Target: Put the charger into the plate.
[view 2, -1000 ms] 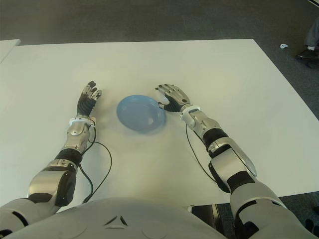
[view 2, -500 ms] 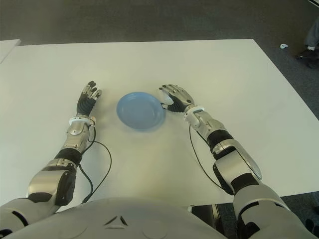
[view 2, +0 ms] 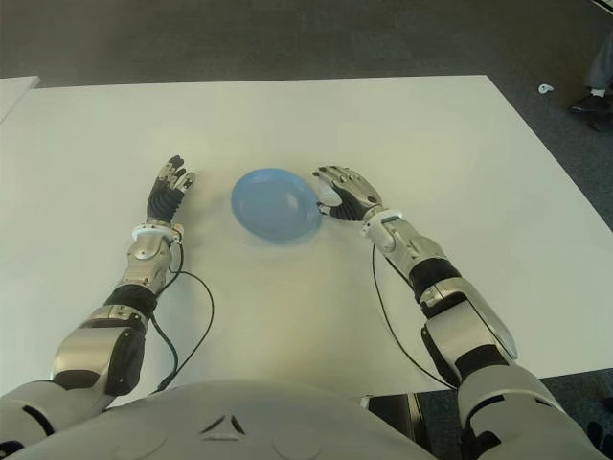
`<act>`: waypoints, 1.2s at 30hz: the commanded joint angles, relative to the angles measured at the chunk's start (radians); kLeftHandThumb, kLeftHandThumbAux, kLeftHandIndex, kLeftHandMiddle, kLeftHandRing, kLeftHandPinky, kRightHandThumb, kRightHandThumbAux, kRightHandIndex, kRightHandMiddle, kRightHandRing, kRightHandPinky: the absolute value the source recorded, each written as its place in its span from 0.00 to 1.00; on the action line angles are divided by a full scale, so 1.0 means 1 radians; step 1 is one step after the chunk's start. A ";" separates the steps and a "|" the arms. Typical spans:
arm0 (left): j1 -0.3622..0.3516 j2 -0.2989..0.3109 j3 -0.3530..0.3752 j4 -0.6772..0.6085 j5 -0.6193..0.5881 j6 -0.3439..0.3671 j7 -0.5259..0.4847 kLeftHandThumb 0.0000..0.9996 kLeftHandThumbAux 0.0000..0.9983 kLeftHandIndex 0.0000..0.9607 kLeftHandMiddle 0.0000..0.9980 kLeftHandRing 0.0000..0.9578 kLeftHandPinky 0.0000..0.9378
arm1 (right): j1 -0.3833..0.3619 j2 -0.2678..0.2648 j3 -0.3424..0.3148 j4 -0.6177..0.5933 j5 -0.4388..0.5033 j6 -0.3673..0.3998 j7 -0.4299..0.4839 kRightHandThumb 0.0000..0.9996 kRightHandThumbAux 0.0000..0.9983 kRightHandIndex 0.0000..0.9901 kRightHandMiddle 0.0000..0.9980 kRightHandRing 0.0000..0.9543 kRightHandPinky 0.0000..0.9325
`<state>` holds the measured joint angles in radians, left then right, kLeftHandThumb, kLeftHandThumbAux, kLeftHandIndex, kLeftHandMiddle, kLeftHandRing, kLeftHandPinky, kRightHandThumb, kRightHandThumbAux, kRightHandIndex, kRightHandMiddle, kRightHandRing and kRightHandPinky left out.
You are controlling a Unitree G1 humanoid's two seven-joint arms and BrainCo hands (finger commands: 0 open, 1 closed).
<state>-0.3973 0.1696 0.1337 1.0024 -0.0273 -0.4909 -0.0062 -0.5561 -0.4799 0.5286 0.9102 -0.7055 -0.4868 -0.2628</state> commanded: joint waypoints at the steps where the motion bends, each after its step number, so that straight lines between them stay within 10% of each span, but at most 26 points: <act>1: 0.017 -0.005 -0.018 0.030 0.015 0.034 -0.028 0.00 0.54 0.00 0.04 0.02 0.01 | 0.084 -0.033 0.010 -0.013 -0.002 -0.003 0.065 0.00 0.53 0.00 0.00 0.00 0.00; 36: 0.006 -0.001 -0.025 0.052 0.023 0.017 -0.037 0.00 0.52 0.00 0.05 0.02 0.00 | 0.263 -0.083 -0.102 -0.248 0.088 0.023 0.172 0.00 0.47 0.00 0.00 0.00 0.00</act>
<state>-0.4048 0.1803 0.1261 1.0249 -0.0191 -0.5083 -0.0233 -0.3520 -0.5673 0.4117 0.6462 -0.6160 -0.4916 -0.1469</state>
